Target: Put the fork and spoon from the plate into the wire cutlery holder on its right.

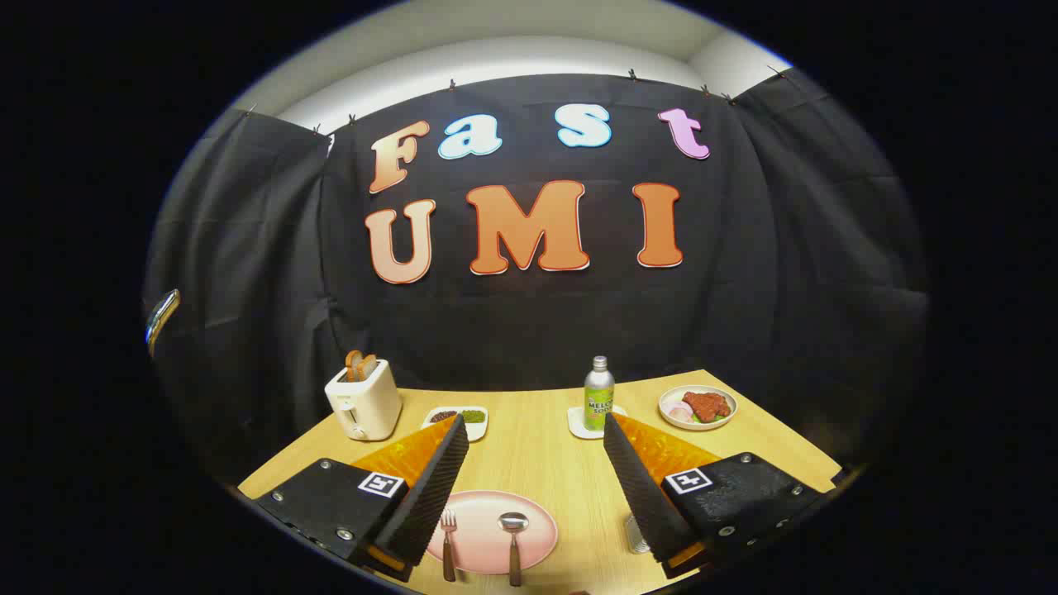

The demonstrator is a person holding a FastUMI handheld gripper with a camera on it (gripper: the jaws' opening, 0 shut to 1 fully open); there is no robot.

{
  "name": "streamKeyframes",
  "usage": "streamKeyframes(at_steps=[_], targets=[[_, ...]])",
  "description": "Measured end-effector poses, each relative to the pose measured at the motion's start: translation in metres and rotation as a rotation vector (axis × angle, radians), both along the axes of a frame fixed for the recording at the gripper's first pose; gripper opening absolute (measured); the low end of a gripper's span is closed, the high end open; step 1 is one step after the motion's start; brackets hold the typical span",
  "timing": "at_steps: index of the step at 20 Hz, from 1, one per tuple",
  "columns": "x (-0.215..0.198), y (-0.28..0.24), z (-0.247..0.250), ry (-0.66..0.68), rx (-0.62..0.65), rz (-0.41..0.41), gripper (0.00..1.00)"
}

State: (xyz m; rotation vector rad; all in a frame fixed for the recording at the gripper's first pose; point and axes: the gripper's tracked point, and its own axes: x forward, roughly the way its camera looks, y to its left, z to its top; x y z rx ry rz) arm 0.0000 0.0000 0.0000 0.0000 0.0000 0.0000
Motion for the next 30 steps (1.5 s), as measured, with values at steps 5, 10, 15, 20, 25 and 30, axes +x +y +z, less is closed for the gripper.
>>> streamKeyframes(at_steps=[5,10,15,20,25,30], targets=[[0.005,0.012,-0.001,0.000,-0.028,0.011,0.99],[0.003,0.017,-0.007,0.014,-0.043,0.018,0.99],[0.002,0.017,-0.010,0.020,-0.062,0.009,0.99],[0.004,0.021,-0.026,0.046,-0.074,0.014,0.99],[0.010,0.025,-0.063,0.115,-0.099,0.028,0.99],[0.020,0.018,-0.114,0.194,-0.167,0.021,0.99]])
